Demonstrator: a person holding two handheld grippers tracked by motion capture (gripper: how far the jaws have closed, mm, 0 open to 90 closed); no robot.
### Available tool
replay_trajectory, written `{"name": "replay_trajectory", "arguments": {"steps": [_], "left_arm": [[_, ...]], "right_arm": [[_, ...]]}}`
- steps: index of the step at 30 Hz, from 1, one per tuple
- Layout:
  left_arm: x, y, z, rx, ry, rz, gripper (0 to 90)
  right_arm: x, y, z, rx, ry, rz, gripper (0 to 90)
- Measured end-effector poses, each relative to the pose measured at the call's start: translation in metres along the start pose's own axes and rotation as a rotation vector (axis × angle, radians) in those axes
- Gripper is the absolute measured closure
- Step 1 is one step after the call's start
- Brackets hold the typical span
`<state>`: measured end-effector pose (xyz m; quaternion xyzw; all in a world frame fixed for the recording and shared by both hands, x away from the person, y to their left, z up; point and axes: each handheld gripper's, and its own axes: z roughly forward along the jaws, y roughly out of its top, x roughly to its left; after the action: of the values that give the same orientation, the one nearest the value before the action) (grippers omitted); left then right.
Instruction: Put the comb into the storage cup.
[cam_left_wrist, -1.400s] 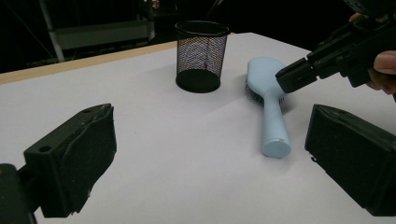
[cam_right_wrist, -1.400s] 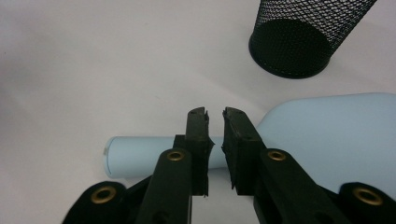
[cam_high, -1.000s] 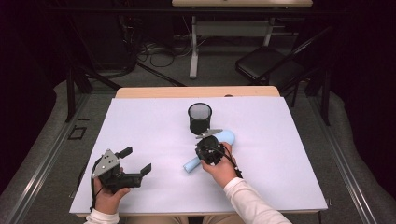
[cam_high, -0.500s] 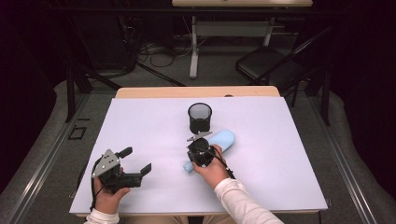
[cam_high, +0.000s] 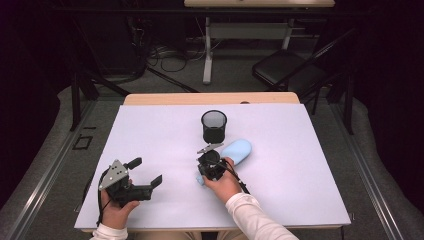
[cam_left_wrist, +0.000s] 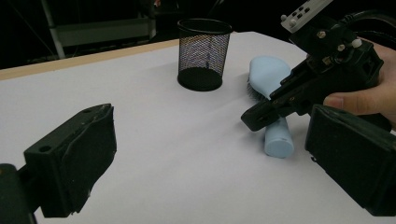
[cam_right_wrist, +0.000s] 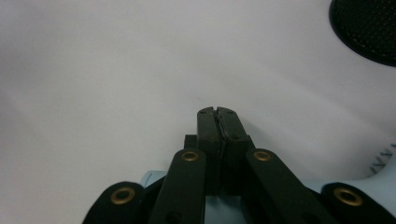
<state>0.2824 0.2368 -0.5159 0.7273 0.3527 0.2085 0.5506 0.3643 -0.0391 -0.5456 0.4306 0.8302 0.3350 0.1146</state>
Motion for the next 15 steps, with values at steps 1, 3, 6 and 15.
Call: {"name": "replay_trajectory", "arguments": {"steps": [1, 3, 6, 15], "left_arm": [[0.0000, 0.0000, 0.0000, 0.000, 0.000, 0.000, 2.2], [0.0000, -0.0001, 0.0001, 0.000, 0.000, 0.000, 2.2], [0.0000, 0.0001, 0.0000, 0.001, 0.000, 0.001, 2.2], [0.0000, 0.0000, 0.0002, 0.001, 0.001, 0.001, 2.2]], "right_arm": [[0.0008, -0.0003, 0.0007, 0.002, 0.000, 0.001, 89.4], [0.0020, -0.0013, 0.0020, -0.007, 0.002, 0.002, 89.4], [0.0028, -0.0022, 0.0021, 0.007, 0.004, -0.009, 89.3], [0.0044, -0.0040, 0.0007, 0.002, 0.002, -0.015, 90.0]]}}
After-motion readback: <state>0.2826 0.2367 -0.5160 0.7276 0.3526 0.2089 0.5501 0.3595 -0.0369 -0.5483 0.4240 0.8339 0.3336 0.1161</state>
